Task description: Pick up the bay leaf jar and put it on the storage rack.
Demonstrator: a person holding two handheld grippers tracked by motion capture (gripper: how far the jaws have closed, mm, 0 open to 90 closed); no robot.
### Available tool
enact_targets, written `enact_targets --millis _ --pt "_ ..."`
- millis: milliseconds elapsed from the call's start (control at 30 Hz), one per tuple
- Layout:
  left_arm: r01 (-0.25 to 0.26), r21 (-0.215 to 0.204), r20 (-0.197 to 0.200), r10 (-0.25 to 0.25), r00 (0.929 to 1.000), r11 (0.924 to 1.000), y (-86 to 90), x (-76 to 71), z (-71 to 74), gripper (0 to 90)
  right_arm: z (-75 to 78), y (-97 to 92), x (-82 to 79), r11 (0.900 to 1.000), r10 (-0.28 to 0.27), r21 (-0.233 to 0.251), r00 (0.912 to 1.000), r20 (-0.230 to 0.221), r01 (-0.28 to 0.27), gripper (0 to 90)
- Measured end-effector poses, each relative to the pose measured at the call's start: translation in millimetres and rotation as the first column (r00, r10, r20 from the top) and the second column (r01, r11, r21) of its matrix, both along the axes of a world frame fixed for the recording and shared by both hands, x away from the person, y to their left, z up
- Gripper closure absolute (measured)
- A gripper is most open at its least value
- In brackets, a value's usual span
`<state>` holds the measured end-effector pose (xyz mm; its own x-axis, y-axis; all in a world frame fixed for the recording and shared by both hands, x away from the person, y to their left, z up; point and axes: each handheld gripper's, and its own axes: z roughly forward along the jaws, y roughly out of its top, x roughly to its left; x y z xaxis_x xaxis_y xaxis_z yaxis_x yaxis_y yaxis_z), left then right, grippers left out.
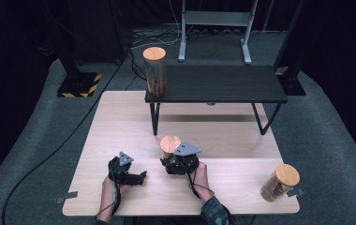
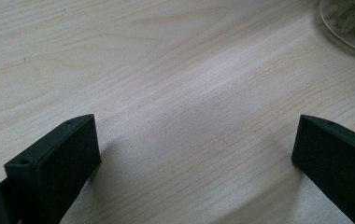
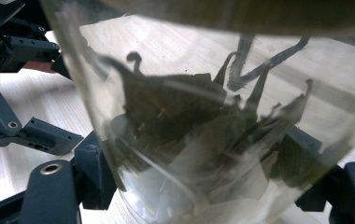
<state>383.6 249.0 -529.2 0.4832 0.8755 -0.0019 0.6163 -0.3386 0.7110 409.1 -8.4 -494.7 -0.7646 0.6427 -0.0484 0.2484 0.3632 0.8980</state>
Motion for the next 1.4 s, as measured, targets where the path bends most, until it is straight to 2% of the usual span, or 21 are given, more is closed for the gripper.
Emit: enact_targets --millis 200,500,933,1400 --pt "0.000 0.000 0.000 0.000 1.0000 1.0000 0.0 0.0 0.0 0.0 0.3 -6.2 -2.0 0.9999 -0.008 -0.010 0.9999 -0.007 0.008 25.1" --pt "0.000 0.000 0.000 0.000 1.0000 1.0000 0.0 0.0 0.0 0.0 9.1 -20.7 -1.4 0.9991 -0.041 0.006 0.9991 -0.006 0.041 25.0" --pt "0.000 -0.001 0.001 0.000 1.0000 1.0000 0.1 -0.3 0.0 0.1 9.8 -38.3 -2.0 0.9969 -0.078 0.011 0.9967 -0.021 0.078 25.0" --pt "-0.001 0.000 0.001 0.001 1.0000 1.0000 0.1 -0.3 0.0 0.1 17.2 -55.3 -1.4 0.9938 -0.109 0.019 0.9939 -0.019 0.109 25.0"
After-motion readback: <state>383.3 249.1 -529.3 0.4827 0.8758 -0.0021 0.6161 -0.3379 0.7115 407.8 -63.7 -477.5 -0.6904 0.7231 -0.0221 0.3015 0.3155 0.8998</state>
